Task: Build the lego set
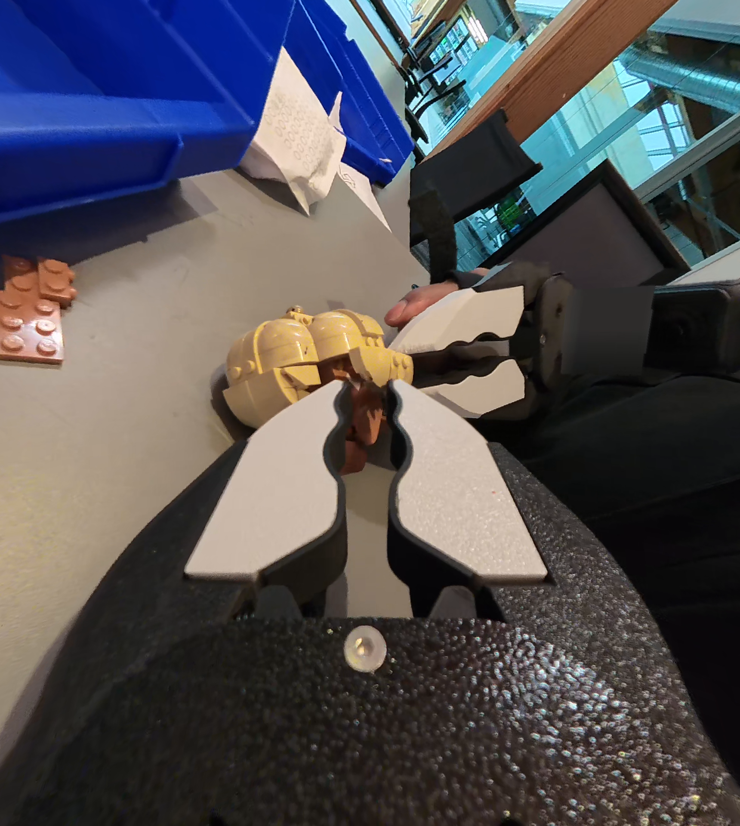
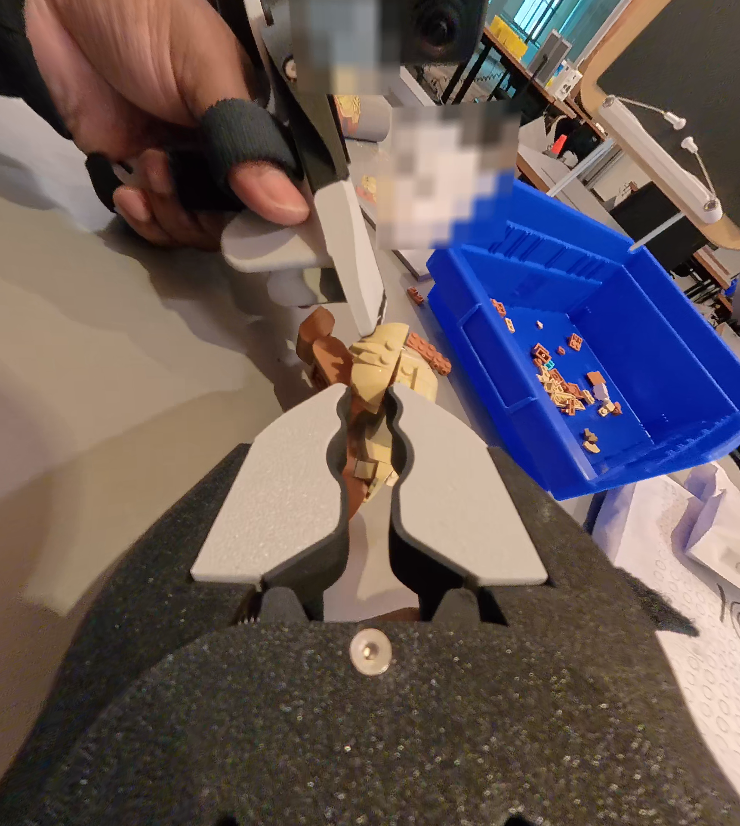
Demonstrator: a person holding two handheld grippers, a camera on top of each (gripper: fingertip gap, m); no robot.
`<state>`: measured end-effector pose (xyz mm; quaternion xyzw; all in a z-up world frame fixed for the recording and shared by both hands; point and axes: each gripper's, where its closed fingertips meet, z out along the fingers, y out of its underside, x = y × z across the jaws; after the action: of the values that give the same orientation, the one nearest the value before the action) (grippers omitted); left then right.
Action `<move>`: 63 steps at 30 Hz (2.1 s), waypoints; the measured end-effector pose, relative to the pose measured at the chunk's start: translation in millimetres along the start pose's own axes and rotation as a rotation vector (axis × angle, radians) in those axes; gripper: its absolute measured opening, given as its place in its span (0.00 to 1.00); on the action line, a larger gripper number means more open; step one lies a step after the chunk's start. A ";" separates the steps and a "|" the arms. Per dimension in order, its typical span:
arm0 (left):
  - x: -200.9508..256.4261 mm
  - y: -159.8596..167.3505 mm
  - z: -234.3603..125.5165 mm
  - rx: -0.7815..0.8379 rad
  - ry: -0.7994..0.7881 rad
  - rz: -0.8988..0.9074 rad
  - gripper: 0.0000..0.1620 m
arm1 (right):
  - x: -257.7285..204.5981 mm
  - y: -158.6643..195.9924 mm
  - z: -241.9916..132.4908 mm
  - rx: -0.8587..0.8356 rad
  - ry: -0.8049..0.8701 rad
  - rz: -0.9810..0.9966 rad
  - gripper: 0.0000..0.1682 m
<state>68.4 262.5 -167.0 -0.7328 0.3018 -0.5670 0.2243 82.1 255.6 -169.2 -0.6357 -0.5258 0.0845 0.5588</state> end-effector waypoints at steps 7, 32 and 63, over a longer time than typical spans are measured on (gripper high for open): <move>-2.4 4.0 2.4 -0.022 -0.044 0.026 0.08 | 2.7 2.8 -0.2 -0.082 0.037 -0.019 0.08; -10.9 -0.7 -5.2 -0.059 -0.398 0.698 0.12 | 1.3 10.7 6.4 -0.208 0.078 -0.031 0.08; -9.7 -1.1 4.4 -0.119 -0.530 0.773 0.12 | 13.5 15.6 4.6 -0.233 0.174 0.008 0.08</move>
<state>71.1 270.0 -174.1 -0.6978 0.5168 -0.2171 0.4460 93.7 271.5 -176.9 -0.7032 -0.4792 -0.0302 0.5244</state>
